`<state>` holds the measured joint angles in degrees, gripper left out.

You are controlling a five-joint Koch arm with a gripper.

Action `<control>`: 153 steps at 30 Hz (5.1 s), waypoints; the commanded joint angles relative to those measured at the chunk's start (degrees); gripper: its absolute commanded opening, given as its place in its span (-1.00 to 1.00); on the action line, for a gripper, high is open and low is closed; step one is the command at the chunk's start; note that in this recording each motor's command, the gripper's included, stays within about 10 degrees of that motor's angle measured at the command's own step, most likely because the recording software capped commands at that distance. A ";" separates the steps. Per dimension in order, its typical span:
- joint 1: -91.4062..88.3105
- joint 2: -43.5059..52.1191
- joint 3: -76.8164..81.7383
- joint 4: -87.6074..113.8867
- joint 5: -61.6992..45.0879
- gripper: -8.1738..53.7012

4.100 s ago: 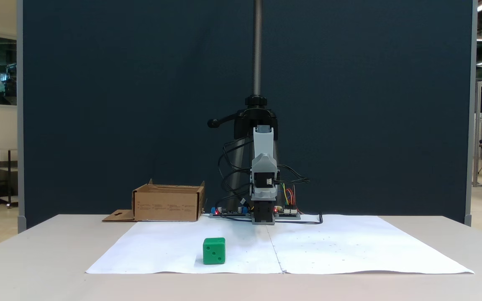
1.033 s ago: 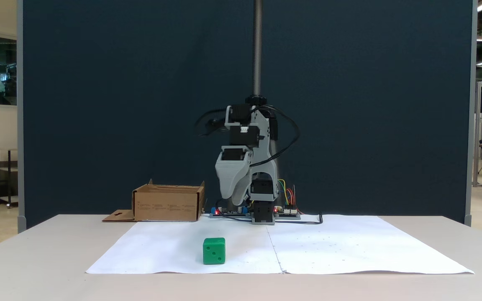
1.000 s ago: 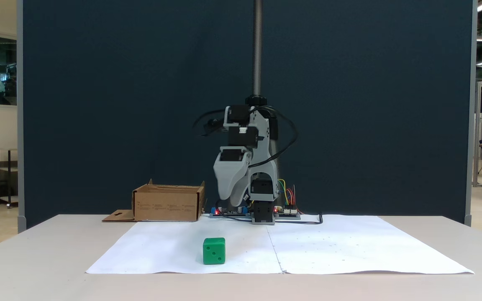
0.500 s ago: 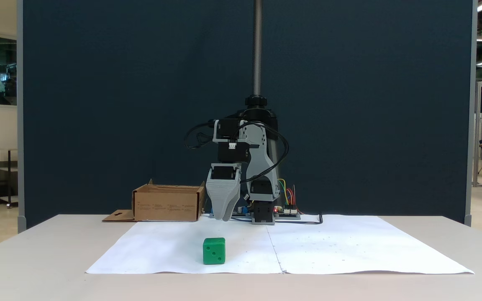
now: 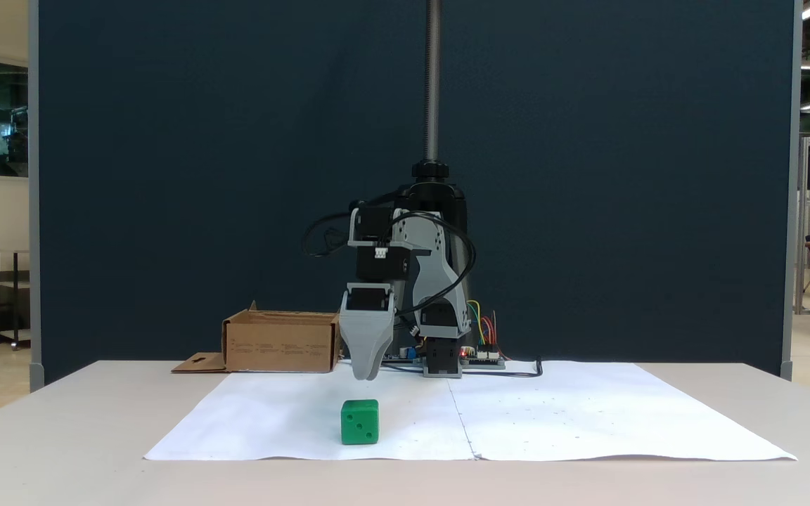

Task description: Grasp a green dice and put it in the bin.

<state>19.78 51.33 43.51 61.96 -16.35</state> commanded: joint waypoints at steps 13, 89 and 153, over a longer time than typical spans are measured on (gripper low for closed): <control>1.32 -1.76 -4.04 2.02 -10.28 0.53; 1.58 -10.02 -4.22 -6.77 -10.20 -0.02; 68.55 25.84 7.82 -2.99 -0.09 -0.35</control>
<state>86.57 75.59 51.33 59.50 -10.81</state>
